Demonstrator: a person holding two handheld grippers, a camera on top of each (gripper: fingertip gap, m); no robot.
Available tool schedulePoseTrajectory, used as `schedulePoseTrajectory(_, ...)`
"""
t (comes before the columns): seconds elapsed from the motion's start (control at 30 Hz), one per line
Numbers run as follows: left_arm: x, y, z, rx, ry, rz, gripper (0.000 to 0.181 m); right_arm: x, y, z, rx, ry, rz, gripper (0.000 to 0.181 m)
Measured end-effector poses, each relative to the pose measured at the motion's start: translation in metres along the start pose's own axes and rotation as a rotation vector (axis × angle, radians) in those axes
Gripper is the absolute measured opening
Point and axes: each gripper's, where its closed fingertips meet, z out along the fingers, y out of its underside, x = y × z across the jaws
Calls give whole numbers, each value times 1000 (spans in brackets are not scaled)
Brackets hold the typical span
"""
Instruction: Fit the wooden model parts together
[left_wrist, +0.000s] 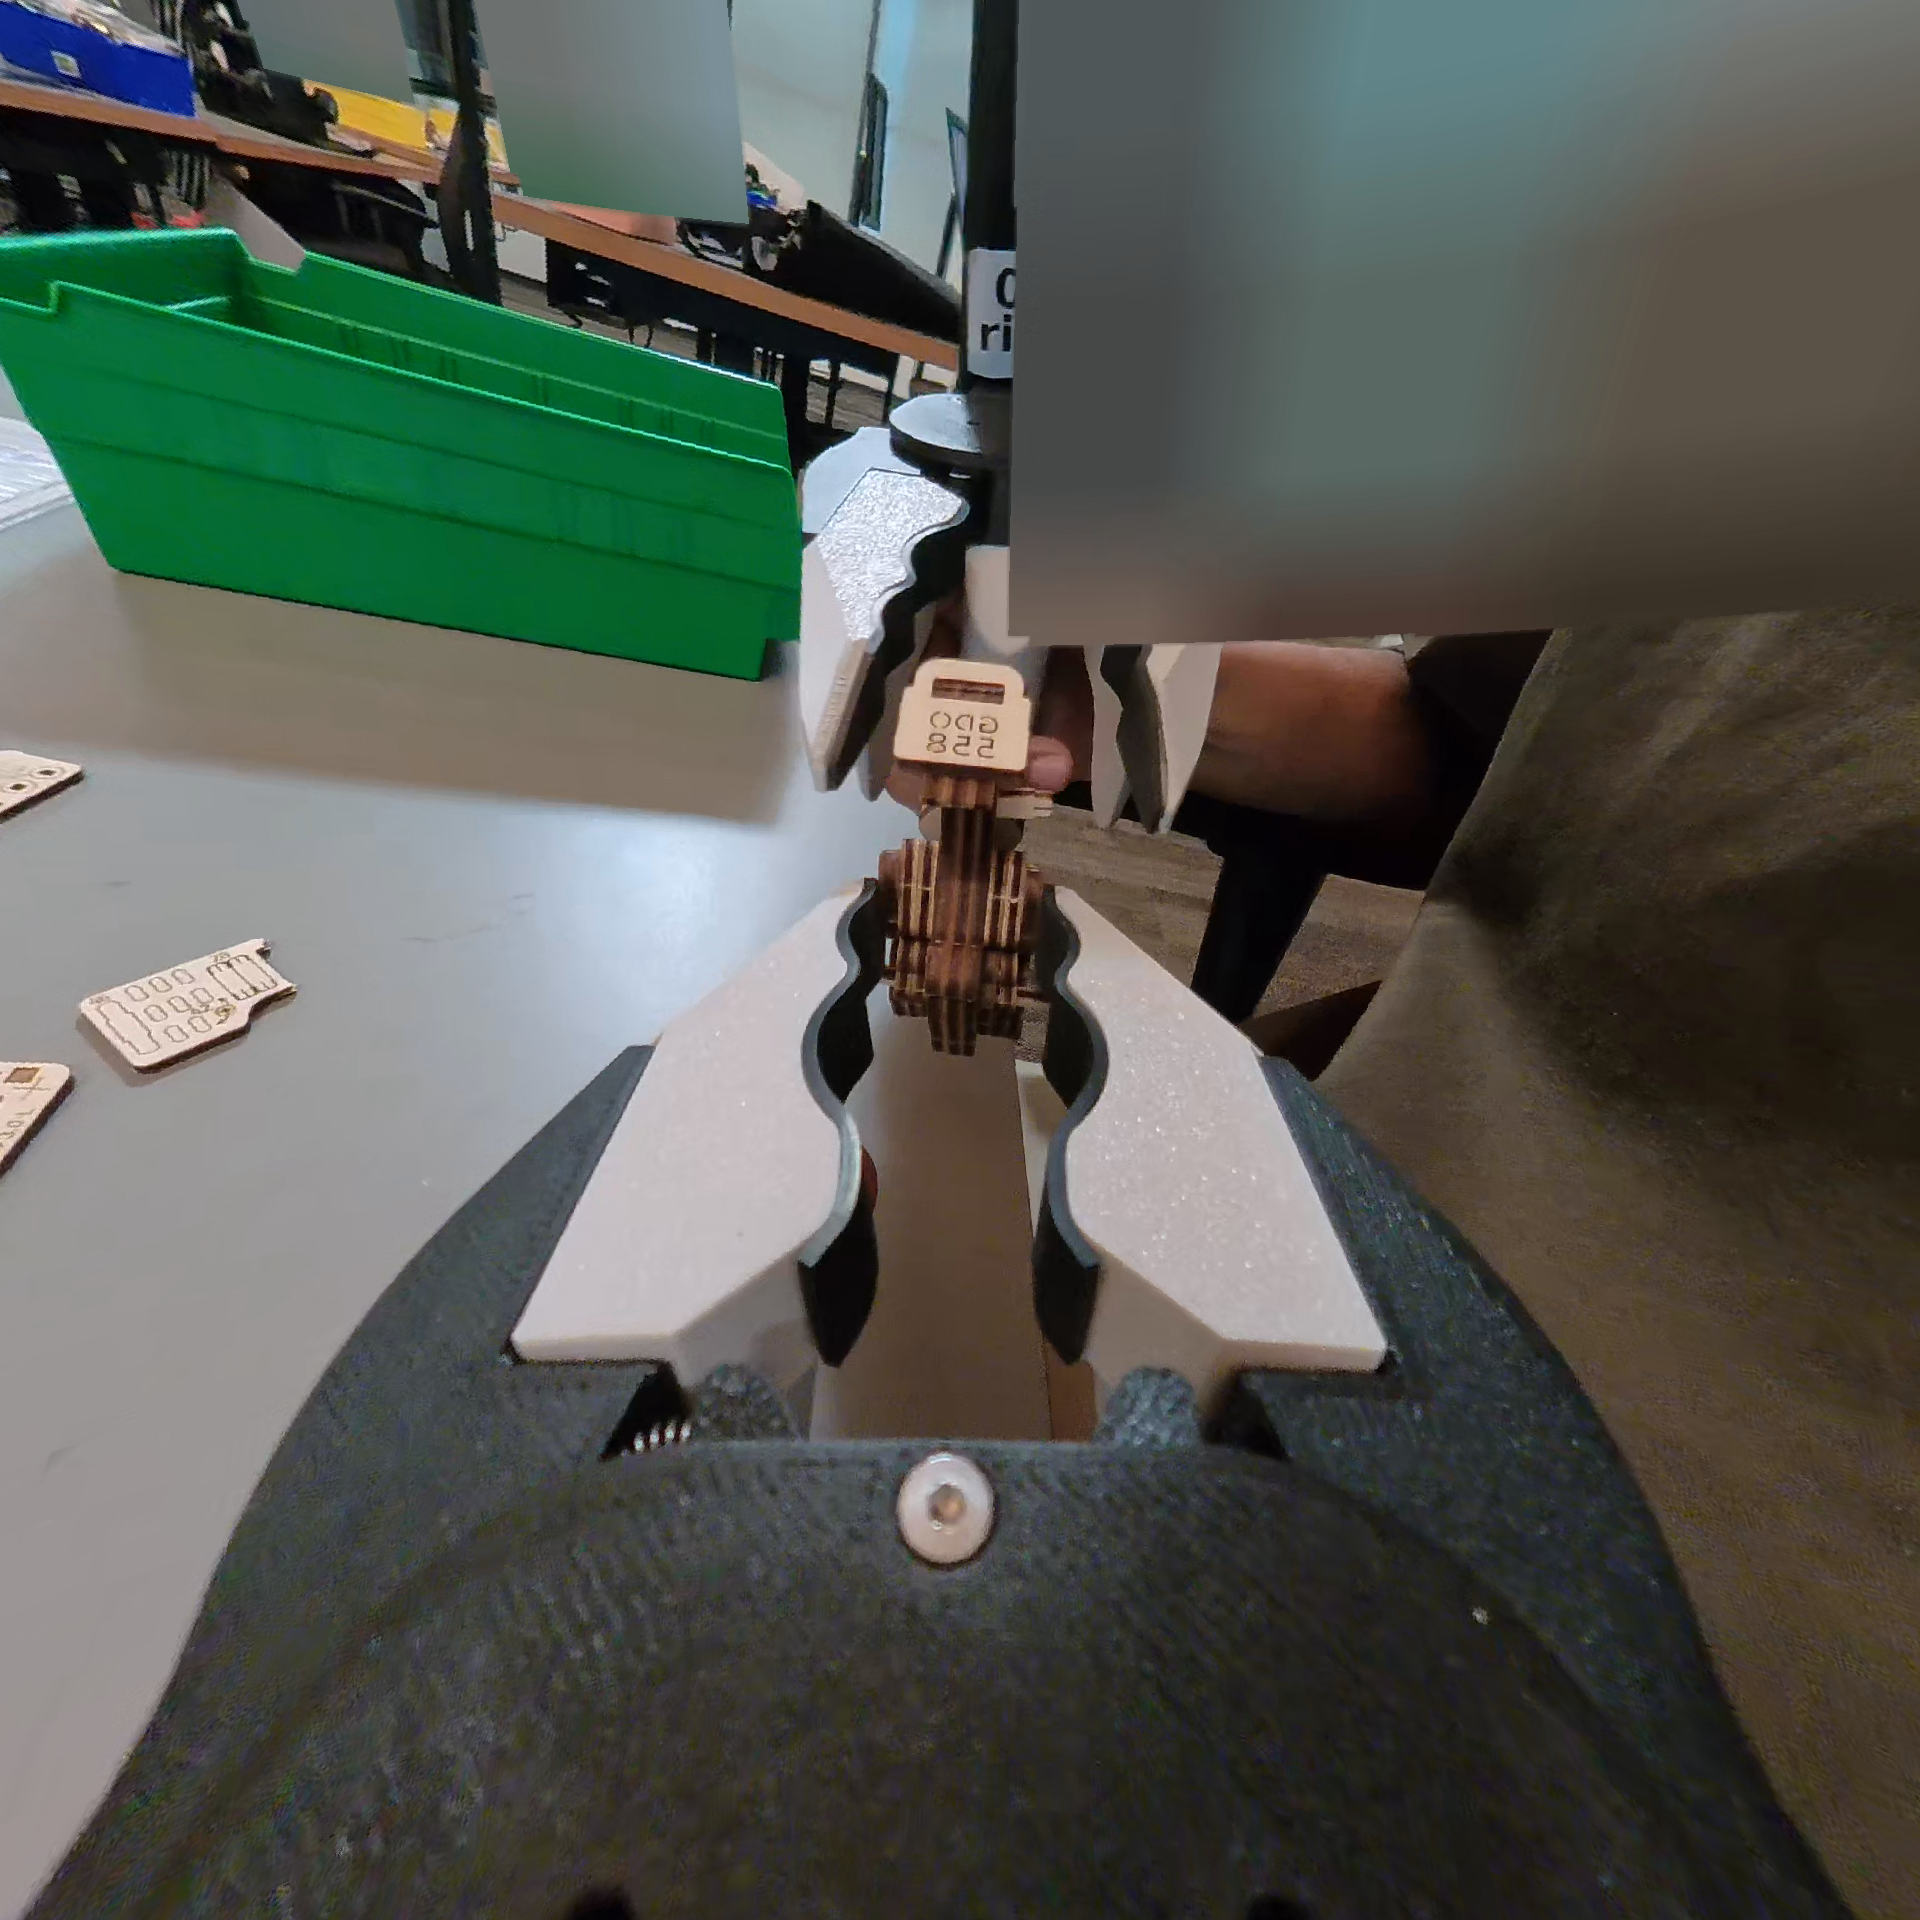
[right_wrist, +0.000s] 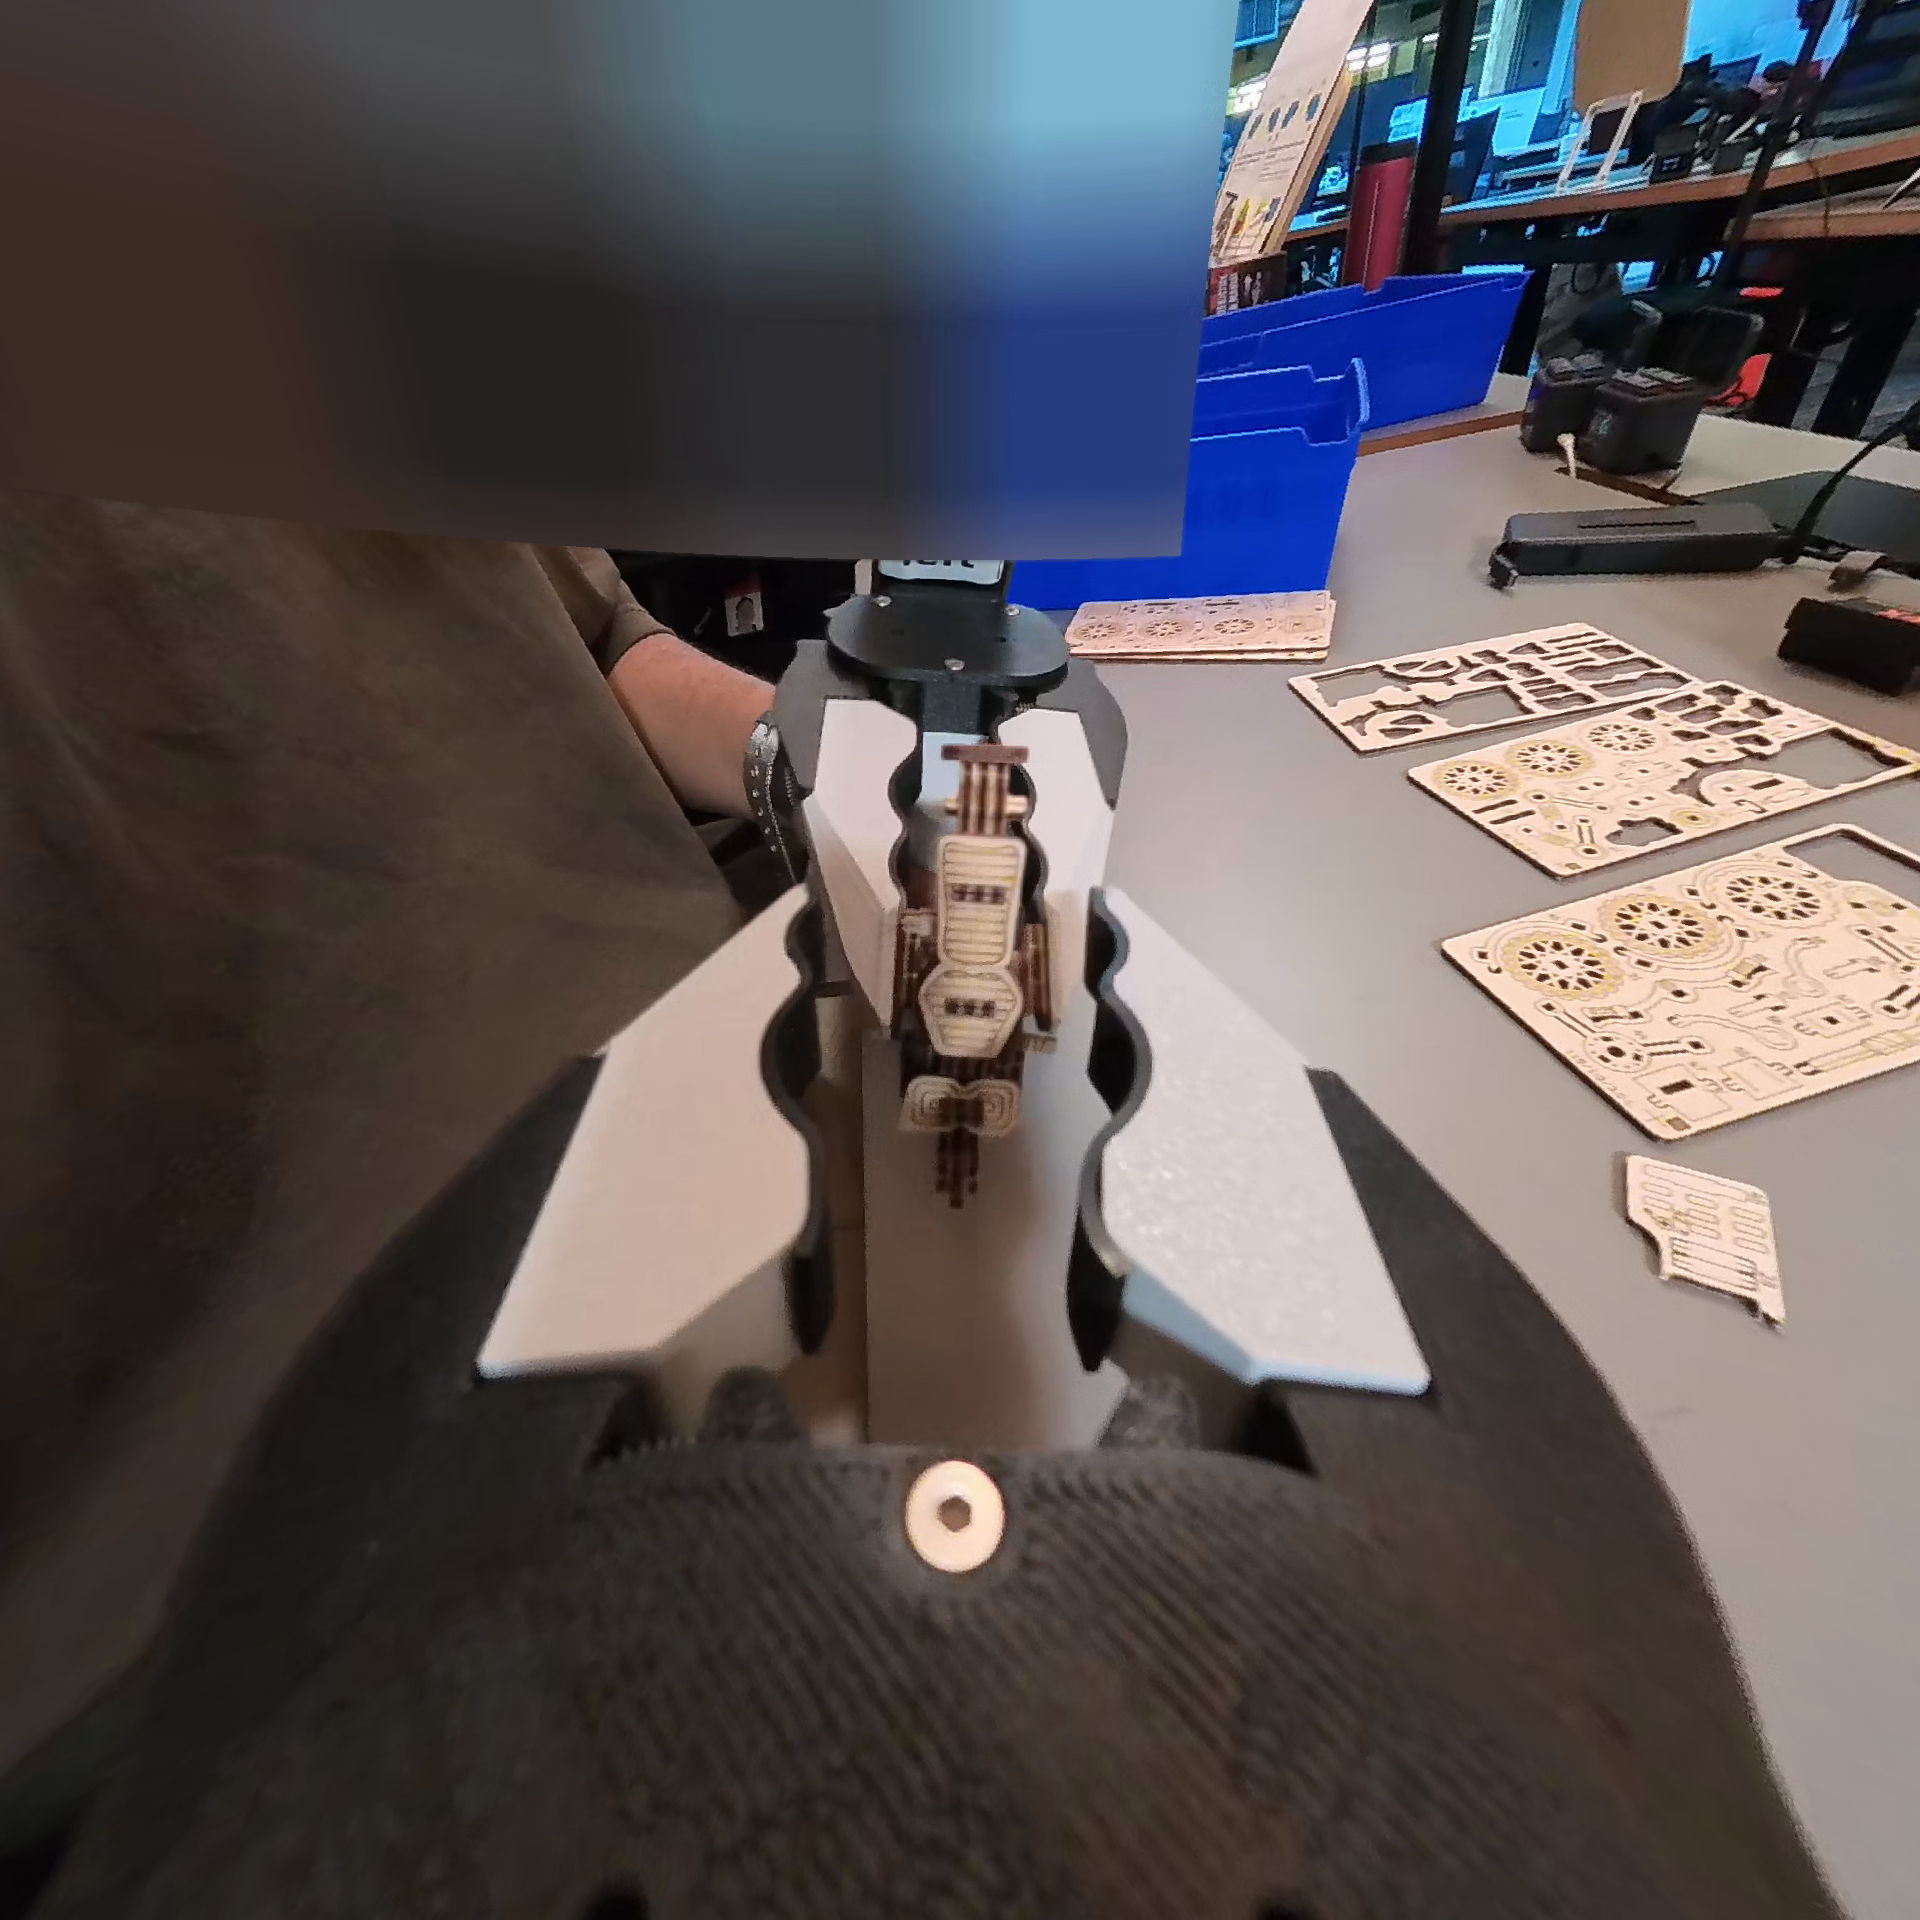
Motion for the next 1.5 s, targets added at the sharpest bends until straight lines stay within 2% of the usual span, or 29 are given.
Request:
schedulePoseTrajectory(0.37, -2, 2, 0, -10, -9, -18, 25, 3, 2, -3, -31, 24, -34, 19)
schedulePoseTrajectory(0.67, -1, 2, 1, -17, -14, 2, 25, 2, 3, -4, -31, 11, -29, 19)
schedulePoseTrajectory(0.8, -3, 4, 1, -22, -17, -2, 25, -3, 1, -4, -16, -28, -8, 31)
schedulePoseTrajectory(0.9, -3, 4, 1, -24, -16, -3, 25, -3, 2, -3, -20, -28, -8, 31)
schedulePoseTrajectory(0.97, 1, 5, 2, -29, 1, 7, 25, 2, 2, -5, -30, 7, -12, 12)
schedulePoseTrajectory(1.0, 0, 5, 3, -33, -14, 16, 25, 2, 3, -5, -42, 14, -16, 12)
schedulePoseTrajectory(1.13, 4, 3, 3, -25, 5, 16, 25, -2, 1, -6, -40, 3, -49, 12)
schedulePoseTrajectory(1.2, 1, 4, 3, -26, -7, 10, 25, -6, 0, -5, -29, -30, -33, 41)
schedulePoseTrajectory(1.3, 0, 1, 0, -8, 0, -13, 25, -6, 6, -2, -52, -38, -16, 46)
schedulePoseTrajectory(1.37, 1, -1, 0, 4, 10, -21, 25, -5, 9, -1, -67, -28, -29, 39)
schedulePoseTrajectory(1.43, 4, 0, 1, -4, 23, -10, 25, -5, 8, -1, -68, -14, -36, 18)
schedulePoseTrajectory(1.5, 5, 0, 2, -4, 21, -6, 25, -5, 9, -2, -78, -13, -36, 17)
